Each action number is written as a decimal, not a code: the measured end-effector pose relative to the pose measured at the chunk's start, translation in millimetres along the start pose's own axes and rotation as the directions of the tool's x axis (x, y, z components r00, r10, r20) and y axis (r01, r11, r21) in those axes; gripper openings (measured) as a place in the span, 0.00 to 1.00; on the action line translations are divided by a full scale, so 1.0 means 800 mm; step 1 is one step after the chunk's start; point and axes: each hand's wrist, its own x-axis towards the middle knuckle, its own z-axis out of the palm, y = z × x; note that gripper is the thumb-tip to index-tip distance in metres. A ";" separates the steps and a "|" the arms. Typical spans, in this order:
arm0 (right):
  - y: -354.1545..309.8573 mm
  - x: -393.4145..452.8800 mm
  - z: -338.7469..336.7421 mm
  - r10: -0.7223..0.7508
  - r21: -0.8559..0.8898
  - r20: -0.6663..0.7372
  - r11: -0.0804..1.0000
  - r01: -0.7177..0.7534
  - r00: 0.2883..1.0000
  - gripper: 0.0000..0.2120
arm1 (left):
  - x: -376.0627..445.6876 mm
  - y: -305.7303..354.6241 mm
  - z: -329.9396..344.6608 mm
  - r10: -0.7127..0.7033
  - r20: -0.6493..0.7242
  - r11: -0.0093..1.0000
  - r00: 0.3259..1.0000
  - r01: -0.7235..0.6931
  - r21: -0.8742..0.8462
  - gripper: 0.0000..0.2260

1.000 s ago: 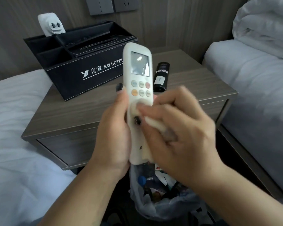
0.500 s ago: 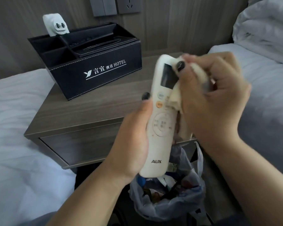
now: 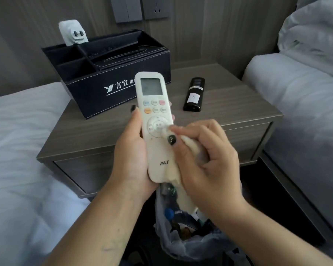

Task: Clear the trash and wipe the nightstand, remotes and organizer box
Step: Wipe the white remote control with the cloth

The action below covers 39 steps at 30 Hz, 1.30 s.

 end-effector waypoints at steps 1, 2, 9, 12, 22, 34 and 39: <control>0.000 -0.009 0.002 -0.020 0.001 0.035 1.000 0.020 0.999 0.07 | 0.003 0.004 -0.001 0.023 -0.029 0.999 0.999 -0.024 -0.037 0.22; -0.001 -0.016 0.004 -0.050 -0.002 0.060 0.999 0.050 0.997 0.07 | 0.005 0.008 -0.002 0.038 -0.048 0.997 0.998 -0.041 -0.067 0.21; -0.003 0.006 0.006 -0.135 -0.062 -0.022 0.989 0.133 0.991 0.04 | -0.005 -0.007 0.004 -0.164 0.099 0.981 0.981 0.173 -0.091 0.27; -0.002 0.016 0.003 -0.073 -0.071 -0.091 0.995 0.067 0.993 0.04 | -0.009 -0.012 0.003 -0.200 0.175 0.968 0.964 0.222 -0.115 0.25; 0.004 0.006 -0.018 0.013 -0.077 0.110 0.997 -0.004 0.994 0.05 | 0.010 0.034 -0.011 0.114 -0.166 0.992 0.980 -0.103 0.073 0.16; 0.007 0.073 -0.071 0.201 -0.155 -0.026 0.967 -0.202 0.979 0.09 | 0.149 0.011 0.037 0.460 0.068 -0.137 0.885 -0.005 0.991 0.20; 0.015 0.077 -0.085 0.279 -0.135 -0.022 0.951 -0.280 0.960 0.06 | 0.191 -0.005 0.064 0.476 0.052 -0.349 0.878 0.135 0.927 0.21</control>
